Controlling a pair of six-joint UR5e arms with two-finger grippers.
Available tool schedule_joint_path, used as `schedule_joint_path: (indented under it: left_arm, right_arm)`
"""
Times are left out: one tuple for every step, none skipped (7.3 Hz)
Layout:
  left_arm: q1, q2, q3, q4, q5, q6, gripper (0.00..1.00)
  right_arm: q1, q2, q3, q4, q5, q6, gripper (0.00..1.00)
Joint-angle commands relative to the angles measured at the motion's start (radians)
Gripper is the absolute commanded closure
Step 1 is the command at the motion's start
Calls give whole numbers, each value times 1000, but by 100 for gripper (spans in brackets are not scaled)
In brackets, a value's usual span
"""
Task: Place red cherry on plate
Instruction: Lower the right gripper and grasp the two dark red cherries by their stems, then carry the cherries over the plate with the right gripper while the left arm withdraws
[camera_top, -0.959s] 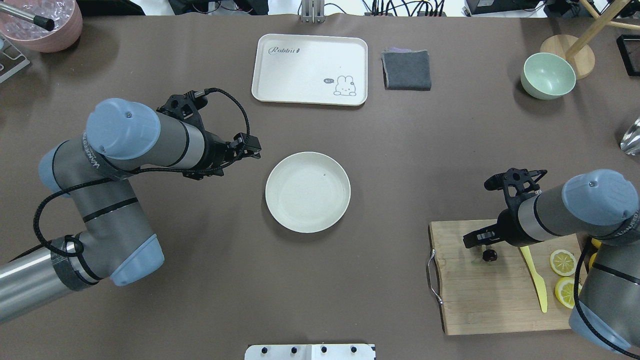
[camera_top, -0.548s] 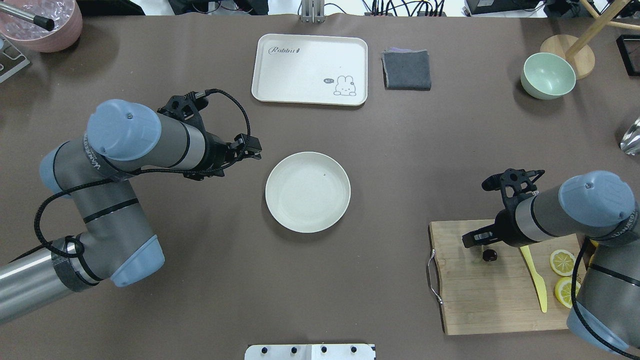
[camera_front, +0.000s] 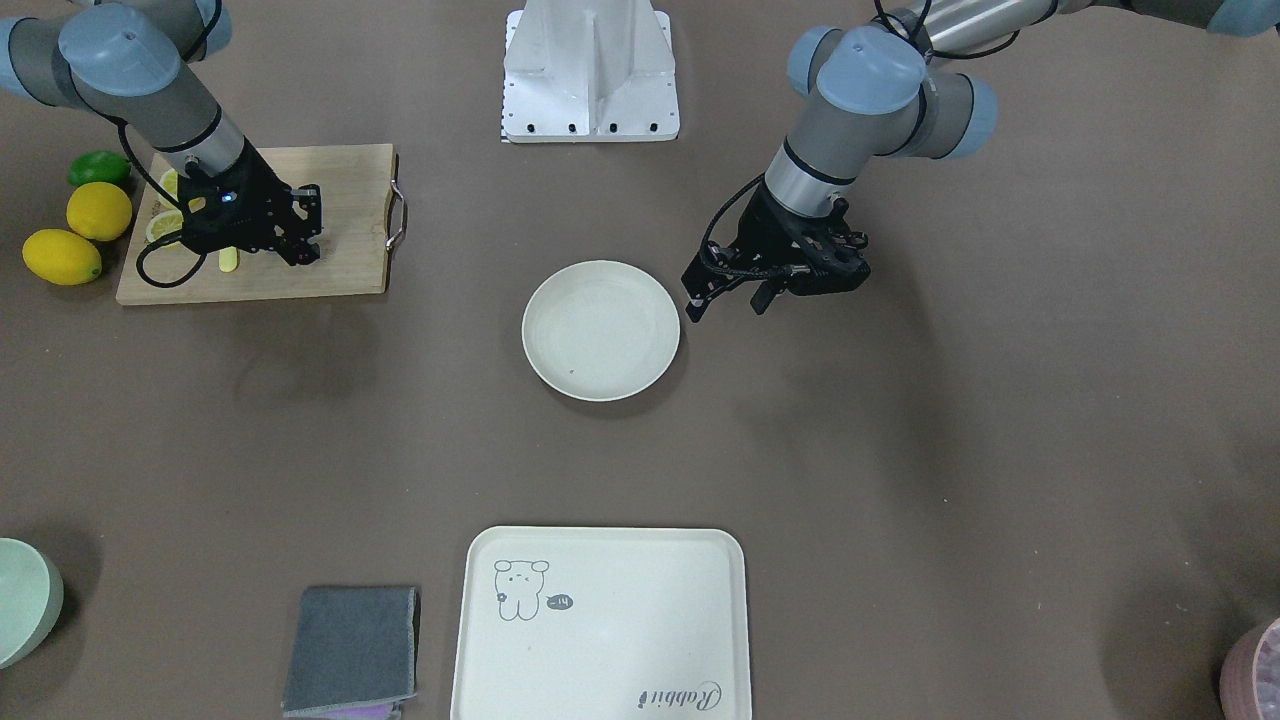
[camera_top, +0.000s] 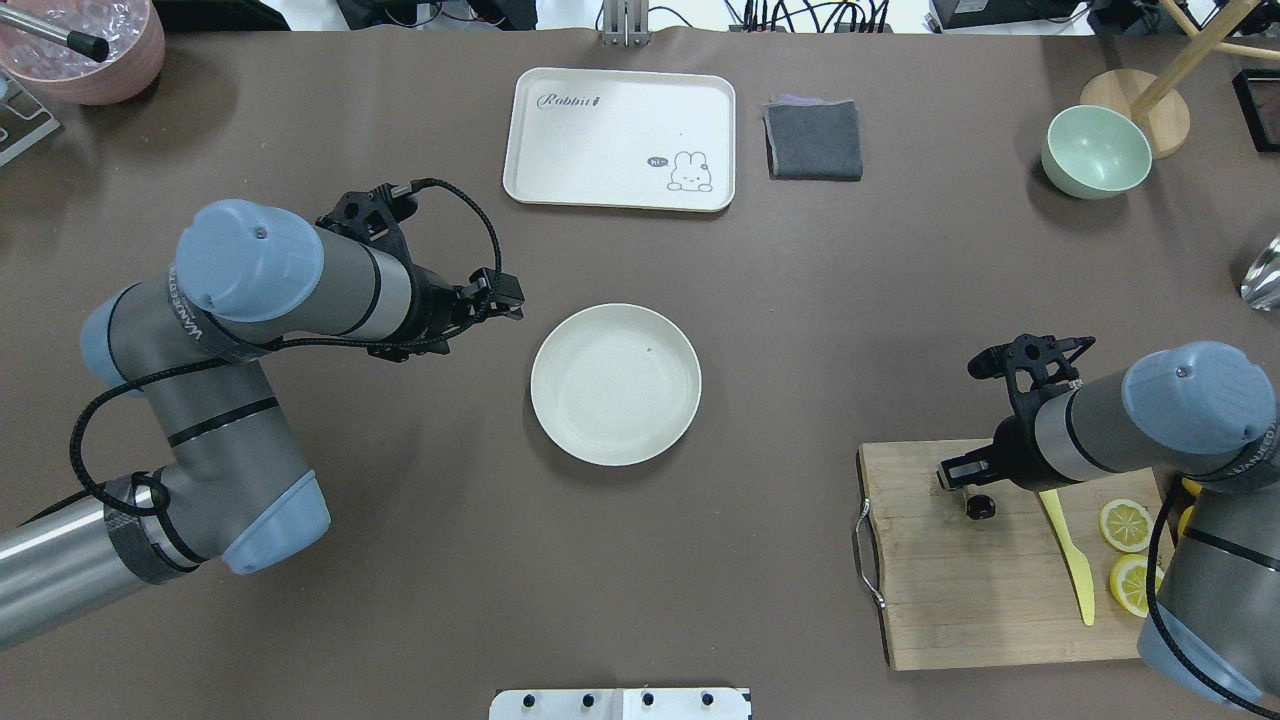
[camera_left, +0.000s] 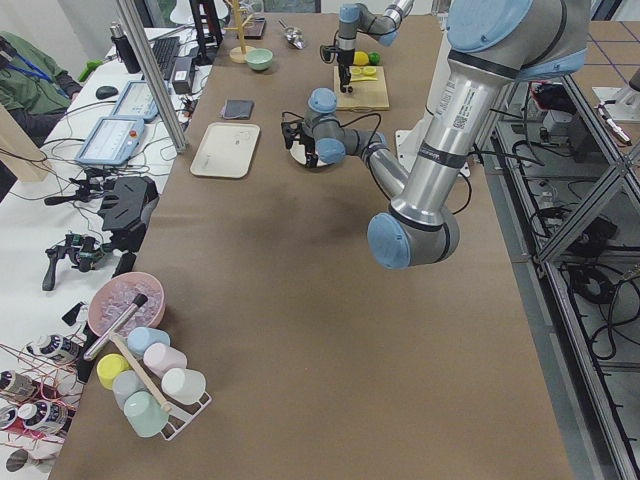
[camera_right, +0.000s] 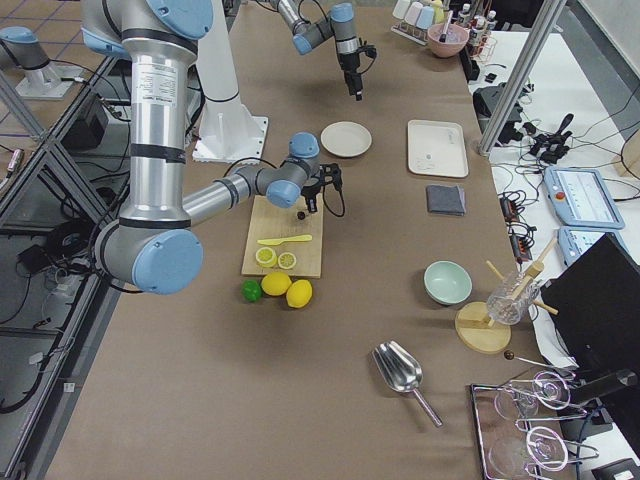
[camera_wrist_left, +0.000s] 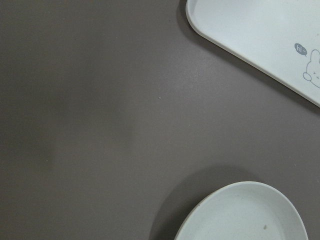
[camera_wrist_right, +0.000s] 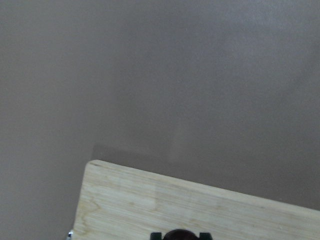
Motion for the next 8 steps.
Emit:
schedule_joint_path:
  left_arm:
    - [-1, 0, -1, 0, 0, 0, 2]
    - [-5, 4, -2, -3, 0, 6, 2]
    - [-11, 9, -2, -3, 5, 82, 2]
    - [-43, 20, -1, -5, 5, 151, 2]
    - [-75, 37, 1, -2, 3, 266, 2]
    - [-112, 87, -1, -5, 3, 407, 2]
    - [-164, 95, 12, -8, -3, 466, 2]
    - [-200, 115, 18, -9, -2, 553, 2]
  right_arm:
    - [48, 11, 62, -33, 36, 0, 100]
    - [48, 78, 68, -98, 39, 1, 100]
    - [29, 182, 62, -205, 29, 12, 100]
    - [6, 309, 41, -311, 16, 47, 100]
    - [-39, 403, 0, -352, -44, 87, 100]
    - [-59, 472, -54, -352, -74, 107, 100]
    - [-62, 531, -99, -352, -79, 130, 100]
    - [-62, 606, -173, -351, -95, 135, 100]
